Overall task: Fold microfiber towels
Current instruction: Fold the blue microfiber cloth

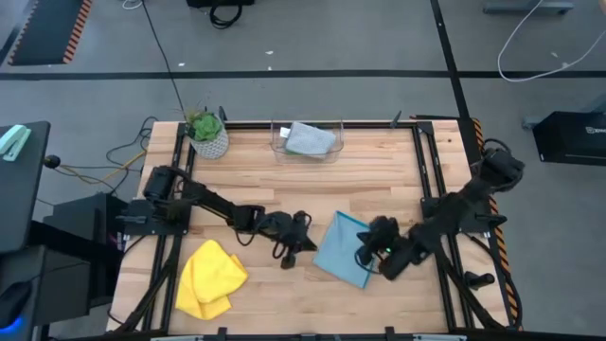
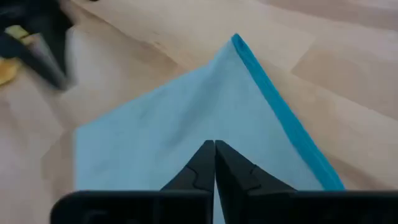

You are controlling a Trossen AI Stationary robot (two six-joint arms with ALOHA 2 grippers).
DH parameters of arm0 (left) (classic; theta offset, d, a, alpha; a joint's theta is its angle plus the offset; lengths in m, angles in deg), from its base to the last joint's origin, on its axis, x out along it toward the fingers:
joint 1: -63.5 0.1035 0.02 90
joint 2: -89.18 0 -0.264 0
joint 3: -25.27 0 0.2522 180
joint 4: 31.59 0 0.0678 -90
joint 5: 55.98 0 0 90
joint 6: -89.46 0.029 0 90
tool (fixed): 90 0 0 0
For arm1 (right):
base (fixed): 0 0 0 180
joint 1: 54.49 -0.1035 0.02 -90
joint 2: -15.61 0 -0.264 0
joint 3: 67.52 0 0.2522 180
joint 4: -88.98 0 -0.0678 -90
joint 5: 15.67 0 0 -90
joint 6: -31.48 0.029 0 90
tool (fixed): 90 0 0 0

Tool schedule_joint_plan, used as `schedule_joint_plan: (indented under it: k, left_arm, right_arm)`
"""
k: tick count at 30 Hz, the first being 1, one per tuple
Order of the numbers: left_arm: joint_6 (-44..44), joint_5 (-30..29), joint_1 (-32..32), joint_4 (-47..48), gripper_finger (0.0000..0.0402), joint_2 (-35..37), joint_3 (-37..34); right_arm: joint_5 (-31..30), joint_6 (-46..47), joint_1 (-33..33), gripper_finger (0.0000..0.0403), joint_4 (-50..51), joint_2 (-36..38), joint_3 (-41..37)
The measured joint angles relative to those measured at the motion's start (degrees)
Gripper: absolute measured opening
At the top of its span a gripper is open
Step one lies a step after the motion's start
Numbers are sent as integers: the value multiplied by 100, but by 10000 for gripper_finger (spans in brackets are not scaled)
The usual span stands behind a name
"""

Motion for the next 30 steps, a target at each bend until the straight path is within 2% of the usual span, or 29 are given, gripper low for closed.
schedule_joint_plan:
  k: [2,4,8,13,16,20,25,30]
  left_arm:
    - [217,-17,-75,42,18,-170,216]
    - [342,-157,-114,225,8,-293,383]
    - [486,-275,-102,542,11,-465,600]
    - [520,-296,-110,671,28,-470,596]
    - [507,-297,-147,664,21,-470,595]
    - [526,-296,-191,766,8,-545,594]
    - [433,-297,-282,826,17,-743,595]
    - [467,-296,-434,913,15,-650,582]
  right_arm:
    - [245,-566,393,26,-794,-87,-269]
    - [367,-907,701,24,-1185,-173,-452]
    - [645,-1293,1186,6,-1287,-228,-575]
    - [1268,-2028,1873,11,-1683,-294,-782]
    - [1444,-2557,2279,9,-2162,-343,-887]
    - [1569,-3178,2739,4,-2321,-363,-891]
    - [2007,-3982,3361,8,-2651,-365,-896]
    - [2226,-4800,3620,8,-2698,-174,-783]
